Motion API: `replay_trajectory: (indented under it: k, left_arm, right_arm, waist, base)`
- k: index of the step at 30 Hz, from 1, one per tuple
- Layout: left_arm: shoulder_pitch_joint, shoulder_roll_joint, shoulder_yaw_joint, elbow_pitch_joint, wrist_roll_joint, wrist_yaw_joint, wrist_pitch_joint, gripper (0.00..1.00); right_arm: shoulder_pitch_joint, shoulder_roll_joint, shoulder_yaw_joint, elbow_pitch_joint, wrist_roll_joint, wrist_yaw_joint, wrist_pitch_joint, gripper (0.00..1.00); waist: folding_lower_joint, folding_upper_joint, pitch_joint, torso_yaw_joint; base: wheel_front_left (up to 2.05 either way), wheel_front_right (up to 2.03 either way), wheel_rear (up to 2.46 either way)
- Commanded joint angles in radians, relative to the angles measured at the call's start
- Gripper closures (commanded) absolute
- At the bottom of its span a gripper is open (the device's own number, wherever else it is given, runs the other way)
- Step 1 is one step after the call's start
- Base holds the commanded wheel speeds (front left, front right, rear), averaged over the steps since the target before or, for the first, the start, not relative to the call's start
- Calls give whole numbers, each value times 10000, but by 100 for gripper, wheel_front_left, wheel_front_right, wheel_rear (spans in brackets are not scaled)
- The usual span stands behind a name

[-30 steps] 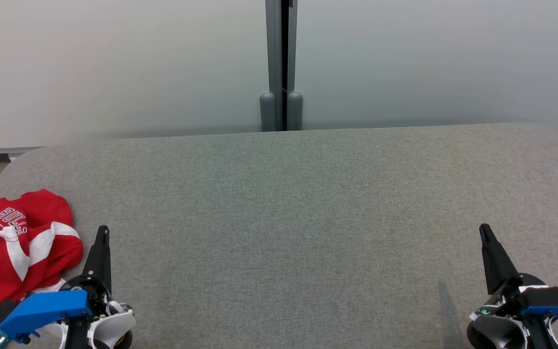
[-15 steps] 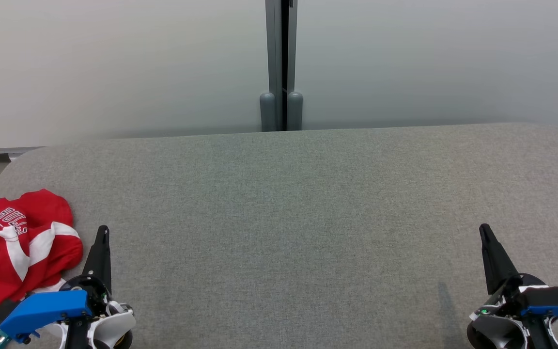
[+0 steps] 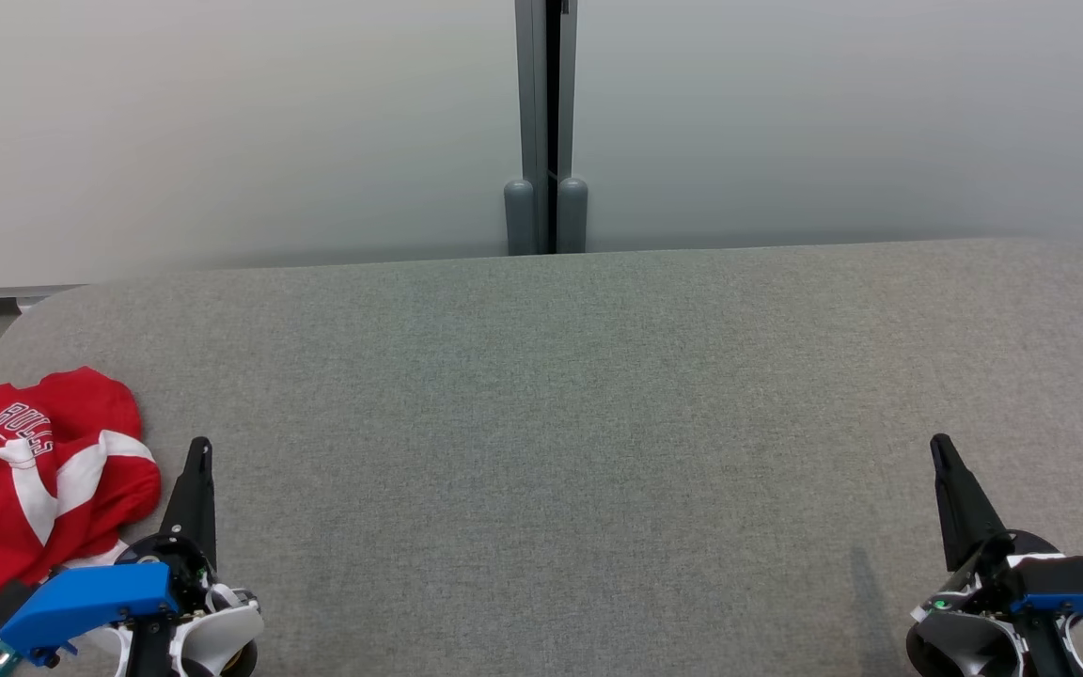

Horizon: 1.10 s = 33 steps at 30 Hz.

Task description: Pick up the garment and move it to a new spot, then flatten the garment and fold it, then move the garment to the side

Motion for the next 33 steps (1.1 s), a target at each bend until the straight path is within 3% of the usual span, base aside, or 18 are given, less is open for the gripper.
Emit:
replay_trajectory:
  k: [1, 33]
  left_arm:
    - [-109, -8, 8, 6, -10, -53, 16, 100]
    - [-109, -8, 9, 6, -10, -53, 16, 100]
  right_arm:
    - [-131, 13, -5, 14, 3, 5, 5, 100]
    - [-131, 13, -5, 14, 3, 5, 4, 100]
  waist:
    - [0, -1, 0, 0]
    - [0, -1, 0, 0]
  base:
    - [0, 0, 0]
    - [0, 0, 0]
